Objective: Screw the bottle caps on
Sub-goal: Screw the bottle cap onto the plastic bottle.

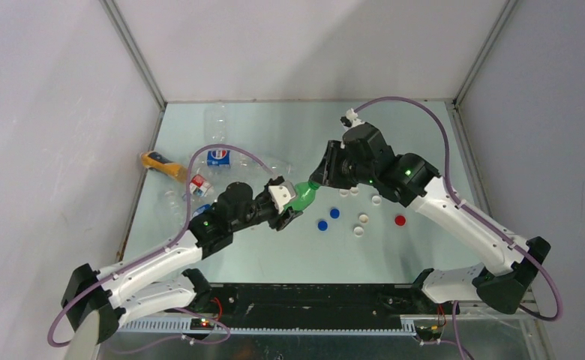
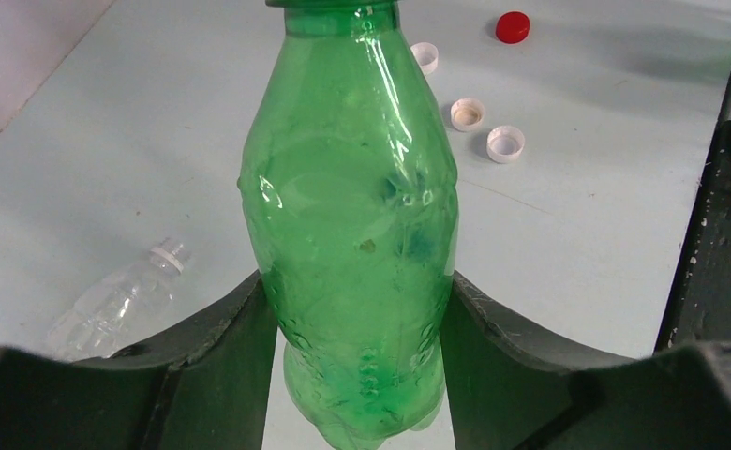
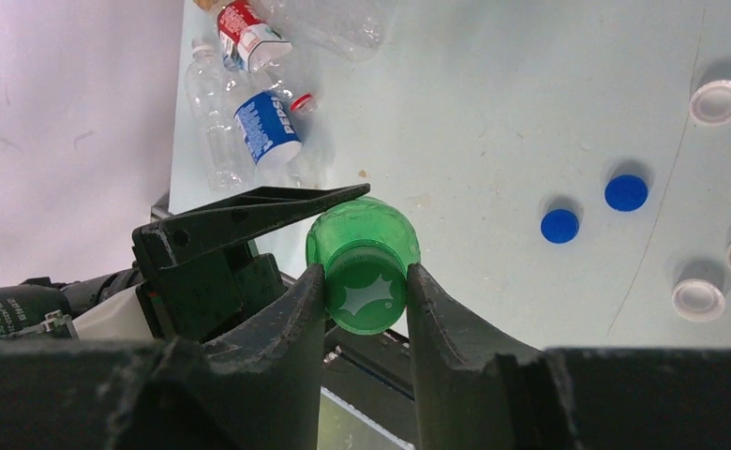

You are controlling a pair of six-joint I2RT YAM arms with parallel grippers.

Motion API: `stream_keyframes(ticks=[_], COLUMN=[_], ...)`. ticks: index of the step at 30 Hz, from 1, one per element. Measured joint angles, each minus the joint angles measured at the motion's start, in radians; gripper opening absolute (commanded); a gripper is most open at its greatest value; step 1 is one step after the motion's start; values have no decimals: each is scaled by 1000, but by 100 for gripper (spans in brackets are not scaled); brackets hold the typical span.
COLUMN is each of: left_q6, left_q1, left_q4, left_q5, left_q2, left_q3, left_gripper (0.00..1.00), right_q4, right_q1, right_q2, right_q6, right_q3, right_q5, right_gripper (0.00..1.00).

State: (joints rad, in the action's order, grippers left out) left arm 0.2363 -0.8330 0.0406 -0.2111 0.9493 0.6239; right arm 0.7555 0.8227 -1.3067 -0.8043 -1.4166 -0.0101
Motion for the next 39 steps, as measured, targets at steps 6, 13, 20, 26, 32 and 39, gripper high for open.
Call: stream_keyframes(ticks=[6, 13, 20, 26, 32, 39], left_q6=[0, 0, -3, -14, -37, -100], left_q1=[0, 0, -1, -3, -3, 25], left_q4=[51, 74, 138, 234, 319, 370], left_q5=[11, 24, 25, 25, 25, -2], left_q2=[8, 27, 43, 48, 69, 115], left_q3=[-34, -40, -48, -48, -48, -48], left_gripper=[0, 0, 0, 0, 0, 0], right_q4=[6, 6, 3, 6, 35, 79], right_q1=[7, 14, 25, 51, 59, 55], right_q2=[-17, -26, -27, -32, -32, -9], right_q6=[-49, -84, -103, -109, -92, 2], right_q3=[0, 0, 2, 11, 9, -3], right_q5=[-28, -59, -72, -56, -48, -40], right_gripper=[7, 21, 48, 63, 76, 80])
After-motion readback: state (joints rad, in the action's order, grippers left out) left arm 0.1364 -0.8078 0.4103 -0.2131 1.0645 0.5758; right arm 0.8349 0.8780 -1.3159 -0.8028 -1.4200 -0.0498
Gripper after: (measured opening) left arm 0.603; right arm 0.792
